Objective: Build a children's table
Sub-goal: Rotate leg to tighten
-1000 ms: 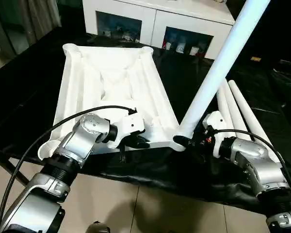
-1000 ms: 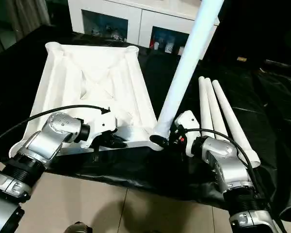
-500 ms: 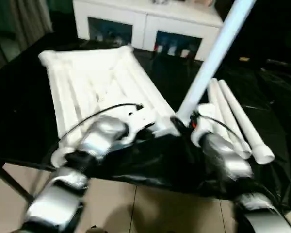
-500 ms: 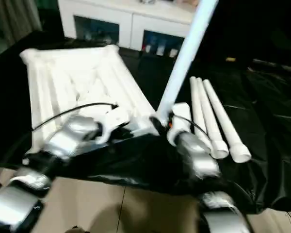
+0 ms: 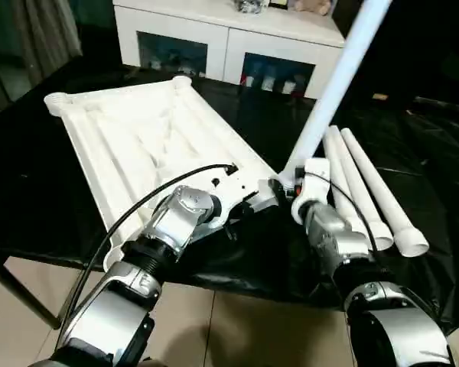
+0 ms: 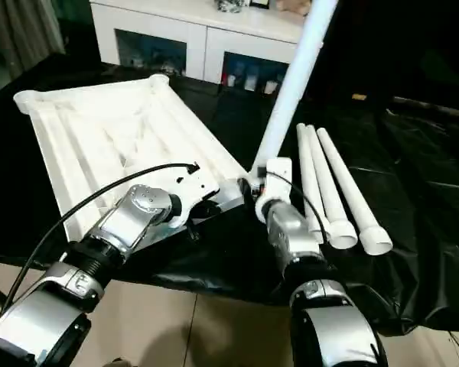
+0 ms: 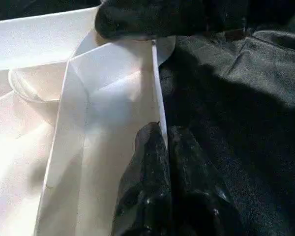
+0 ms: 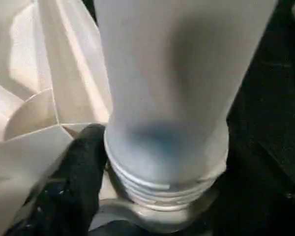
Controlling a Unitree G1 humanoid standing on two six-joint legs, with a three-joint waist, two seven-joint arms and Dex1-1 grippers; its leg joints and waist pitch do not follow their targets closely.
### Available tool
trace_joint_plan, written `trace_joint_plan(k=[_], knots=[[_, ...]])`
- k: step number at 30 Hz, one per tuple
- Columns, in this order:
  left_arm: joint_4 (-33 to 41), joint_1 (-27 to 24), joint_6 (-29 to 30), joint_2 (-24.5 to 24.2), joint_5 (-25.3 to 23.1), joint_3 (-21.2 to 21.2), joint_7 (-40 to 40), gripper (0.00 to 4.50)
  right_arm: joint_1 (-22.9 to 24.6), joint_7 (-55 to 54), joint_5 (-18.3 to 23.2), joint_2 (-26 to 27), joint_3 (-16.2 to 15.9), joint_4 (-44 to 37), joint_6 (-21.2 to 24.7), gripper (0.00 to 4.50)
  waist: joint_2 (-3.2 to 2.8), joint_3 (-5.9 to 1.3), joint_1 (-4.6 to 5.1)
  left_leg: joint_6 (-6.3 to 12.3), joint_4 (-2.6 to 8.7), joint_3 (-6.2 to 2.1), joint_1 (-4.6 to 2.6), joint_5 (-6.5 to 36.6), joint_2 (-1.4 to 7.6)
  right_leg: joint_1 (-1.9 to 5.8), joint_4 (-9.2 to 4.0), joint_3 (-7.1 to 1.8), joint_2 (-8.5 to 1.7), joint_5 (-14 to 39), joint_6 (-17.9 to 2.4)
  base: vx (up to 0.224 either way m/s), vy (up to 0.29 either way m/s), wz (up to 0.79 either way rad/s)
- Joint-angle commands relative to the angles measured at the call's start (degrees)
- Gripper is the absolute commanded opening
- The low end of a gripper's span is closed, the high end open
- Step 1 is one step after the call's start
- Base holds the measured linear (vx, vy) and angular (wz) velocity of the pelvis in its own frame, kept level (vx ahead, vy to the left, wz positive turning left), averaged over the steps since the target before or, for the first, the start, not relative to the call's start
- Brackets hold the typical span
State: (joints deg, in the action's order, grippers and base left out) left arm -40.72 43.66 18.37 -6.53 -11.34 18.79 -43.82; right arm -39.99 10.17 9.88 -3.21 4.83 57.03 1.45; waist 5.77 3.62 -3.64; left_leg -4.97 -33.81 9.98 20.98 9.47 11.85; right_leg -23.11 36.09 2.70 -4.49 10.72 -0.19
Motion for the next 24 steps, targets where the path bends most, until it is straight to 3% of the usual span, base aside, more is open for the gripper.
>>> trace_joint_plan(k=[1,3,6,7,8,11,12,18,24], knots=[[1.6,-0.7,-2.8,0.2,1.1,1.3,-3.0,0.00,1.1,2.6,-1.1,-0.3,-1.7,0.0,1.2,3.79,-0.87,-3.40,-0.19,0.38,4.28,-0.16,-0.54,16.9,0.97,1.97,-5.15,-1.91,-3.03,13.6,-10.1,0.000,0.000,0.00],[2.6,-1.3,-3.5,-1.6,1.4,1.6,-5.6,0.00,3.0,7.2,-1.5,-2.5,-3.2,-4.1,1.4,3.79,-0.68,-3.35,-0.31,0.71,4.31,-0.15,-0.42,17.0,0.95,2.09,-5.34,-1.94,-3.15,15.2,-9.8,0.000,0.000,0.00],[3.0,-1.8,-6.1,-3.2,1.8,1.9,-8.3,0.00,5.3,12.3,-1.6,-4.9,-4.5,-8.5,2.0,3.79,-0.66,-3.35,-0.38,1.14,4.31,-0.04,-0.56,16.2,1.07,1.89,-5.30,-2.09,-3.07,14.1,-10.0,0.000,0.000,0.00],[3.1,-1.9,-6.4,-3.5,1.8,2.0,-8.9,0.00,5.9,13.5,-1.5,-5.4,-4.8,-9.5,2.1,3.79,-0.66,-3.40,-0.60,1.38,4.35,-0.09,-0.44,15.4,1.15,2.14,-5.23,-2.08,-3.08,13.2,-10.0,0.000,0.000,0.00],[3.6,-2.5,-9.2,-5.2,2.1,2.7,-12.1,0.00,8.7,19.1,-1.2,-8.1,-6.4,-14.4,2.3,3.79,-0.86,-3.29,-0.94,1.68,4.44,-0.18,-0.32,14.6,1.11,2.33,-5.23,-1.99,-2.94,11.9,-10.0,0.000,0.000,0.00],[4.7,-3.4,-11.2,-7.0,2.8,3.3,-15.8,0.00,12.3,25.6,0.4,-10.9,-7.7,-20.9,3.0,3.79,-0.71,-3.36,-1.47,2.53,4.41,-0.02,-0.31,12.6,1.32,2.53,-4.77,-2.10,-3.07,8.1,-10.9,0.000,0.000,0.00],[6.4,-4.2,-12.2,-8.6,4.0,3.7,-19.8,0.00,15.7,31.0,2.2,-13.9,-8.6,-26.5,3.6,3.79,-1.04,-3.34,-1.49,2.56,4.51,-0.01,-0.43,12.7,1.35,2.44,-4.75,-2.07,-3.05,7.7,-11.6,0.000,0.000,0.00],[7.5,-4.8,-14.0,-10.1,5.2,3.8,-24.0,0.00,19.2,37.2,3.7,-17.5,-9.2,-31.8,5.2,3.79,-1.08,-3.18,-1.63,3.16,4.58,0.15,-0.50,12.5,1.48,2.56,-4.82,-2.11,-3.15,7.1,-12.7,0.000,0.000,0.00],[7.5,-4.8,-15.3,-11.0,5.9,3.6,-26.4,0.00,20.8,40.6,4.0,-18.8,-9.9,-34.7,6.6,3.79,-1.03,-2.97,-1.75,2.58,4.72,0.17,-0.52,13.4,1.49,2.43,-5.17,-2.17,-3.34,10.1,-12.2,0.000,0.000,0.00]])
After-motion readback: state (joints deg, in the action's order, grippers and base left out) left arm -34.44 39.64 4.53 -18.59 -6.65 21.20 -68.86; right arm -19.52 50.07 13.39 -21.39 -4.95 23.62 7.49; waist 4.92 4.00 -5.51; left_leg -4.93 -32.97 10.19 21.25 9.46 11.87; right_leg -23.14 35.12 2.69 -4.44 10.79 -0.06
